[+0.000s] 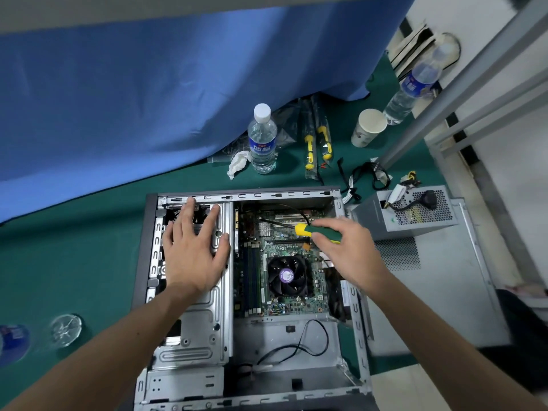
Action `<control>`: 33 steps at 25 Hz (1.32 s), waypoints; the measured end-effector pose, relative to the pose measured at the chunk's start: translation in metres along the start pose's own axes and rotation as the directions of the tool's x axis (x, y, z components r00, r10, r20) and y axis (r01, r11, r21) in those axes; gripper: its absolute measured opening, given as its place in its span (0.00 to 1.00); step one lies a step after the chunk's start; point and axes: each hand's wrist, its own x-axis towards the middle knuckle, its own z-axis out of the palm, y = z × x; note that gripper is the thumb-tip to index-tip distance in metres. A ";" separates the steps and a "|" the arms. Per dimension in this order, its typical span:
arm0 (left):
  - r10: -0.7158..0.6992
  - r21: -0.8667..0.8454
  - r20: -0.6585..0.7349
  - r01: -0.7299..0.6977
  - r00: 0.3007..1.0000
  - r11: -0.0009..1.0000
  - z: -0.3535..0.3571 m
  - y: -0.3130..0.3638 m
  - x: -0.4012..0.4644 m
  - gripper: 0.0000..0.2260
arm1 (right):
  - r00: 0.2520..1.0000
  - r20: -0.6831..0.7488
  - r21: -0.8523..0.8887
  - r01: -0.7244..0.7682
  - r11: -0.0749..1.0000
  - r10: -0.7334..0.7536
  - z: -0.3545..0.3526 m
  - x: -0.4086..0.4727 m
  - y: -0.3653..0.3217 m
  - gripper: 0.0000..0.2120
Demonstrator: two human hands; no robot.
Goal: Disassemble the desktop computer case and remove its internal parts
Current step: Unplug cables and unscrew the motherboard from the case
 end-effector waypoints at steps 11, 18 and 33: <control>0.188 -0.481 0.211 -0.066 0.959 0.874 -0.060 0.057 -0.001 0.29 | 0.986 0.053 0.519 -0.162 0.839 0.157 -0.058 -0.069 0.018 0.10; 0.230 -0.774 0.240 0.043 0.943 0.631 -0.067 0.095 -0.007 0.07 | 0.978 0.079 0.584 -0.201 0.787 0.191 -0.064 -0.099 0.026 0.09; 0.436 -0.757 0.653 0.559 0.619 0.339 -0.060 0.135 -0.111 0.17 | 0.953 0.173 0.612 -0.302 0.731 0.249 0.006 -0.161 0.016 0.08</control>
